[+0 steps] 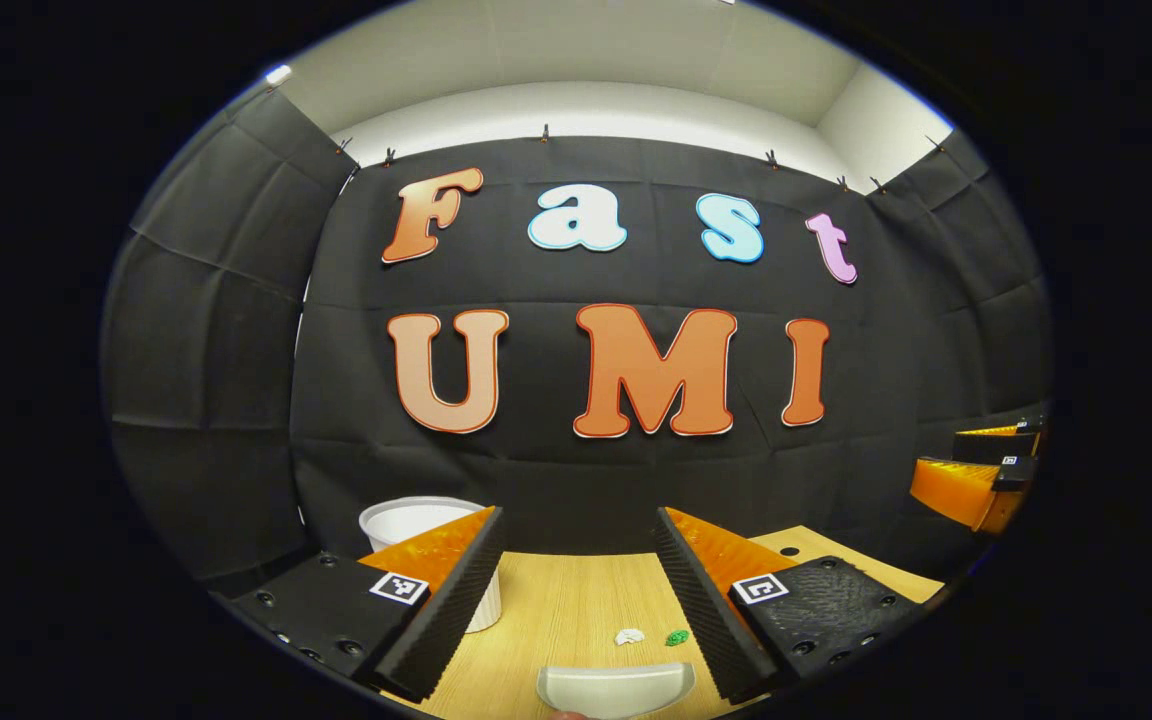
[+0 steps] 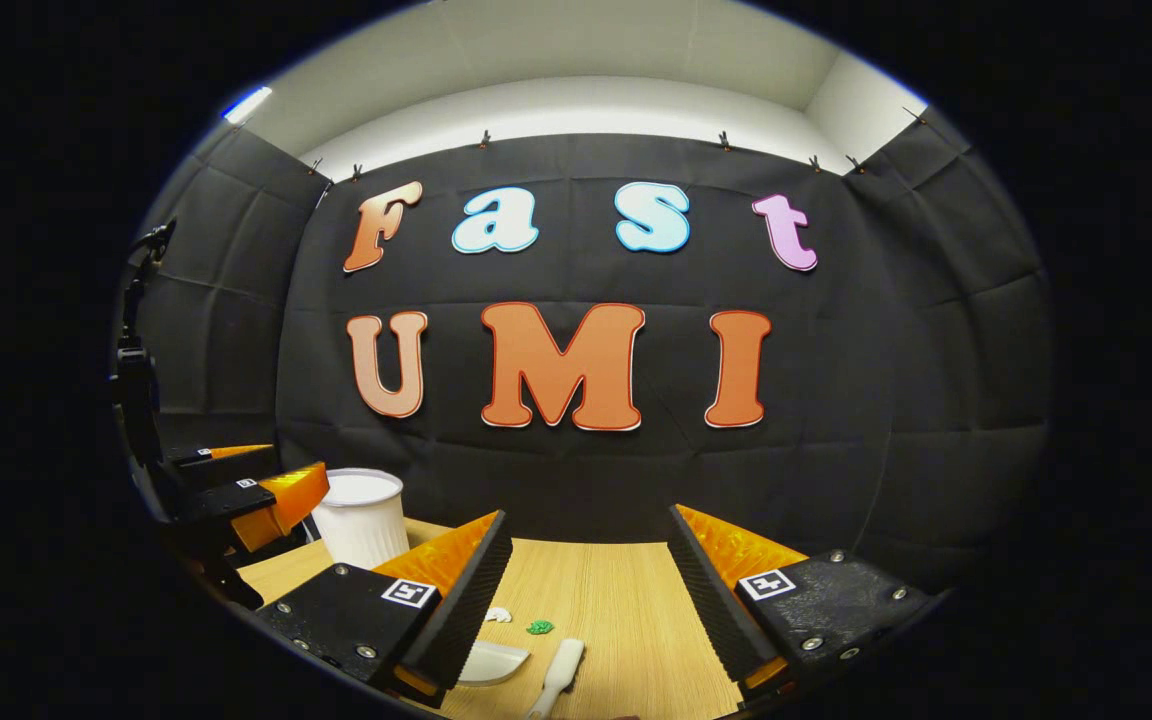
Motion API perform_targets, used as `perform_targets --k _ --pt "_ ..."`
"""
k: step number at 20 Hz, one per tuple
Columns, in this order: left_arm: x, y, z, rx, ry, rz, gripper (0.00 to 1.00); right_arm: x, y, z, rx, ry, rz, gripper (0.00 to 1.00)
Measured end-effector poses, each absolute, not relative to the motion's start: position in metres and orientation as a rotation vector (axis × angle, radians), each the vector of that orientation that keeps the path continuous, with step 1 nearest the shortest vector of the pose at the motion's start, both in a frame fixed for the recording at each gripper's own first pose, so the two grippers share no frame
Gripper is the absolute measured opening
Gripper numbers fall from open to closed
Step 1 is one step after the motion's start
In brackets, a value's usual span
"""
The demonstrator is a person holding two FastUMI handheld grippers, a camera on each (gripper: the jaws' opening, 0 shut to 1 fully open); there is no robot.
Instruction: Pick up the small broom and dustpan from the desktop, sweep the trash into the dustpan with the broom, and then empty the trash into the garbage bin.
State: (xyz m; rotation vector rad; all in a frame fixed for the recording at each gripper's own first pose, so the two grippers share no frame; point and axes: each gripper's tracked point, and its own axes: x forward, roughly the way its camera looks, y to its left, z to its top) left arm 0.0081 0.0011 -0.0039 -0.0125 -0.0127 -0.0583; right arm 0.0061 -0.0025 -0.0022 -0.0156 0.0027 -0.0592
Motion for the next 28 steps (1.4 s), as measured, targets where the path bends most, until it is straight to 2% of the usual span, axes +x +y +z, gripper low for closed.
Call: perform_targets --k 19,28 --pt "0.008 -0.003 -0.025 -0.009 0.027 -0.049 0.94 0.014 0.003 -0.032 -0.034 0.074 -0.029 0.94" --pt "0.006 -0.019 -0.080 -0.025 0.142 -0.099 0.94 0.022 0.012 -0.104 -0.013 0.248 -0.002 0.94"
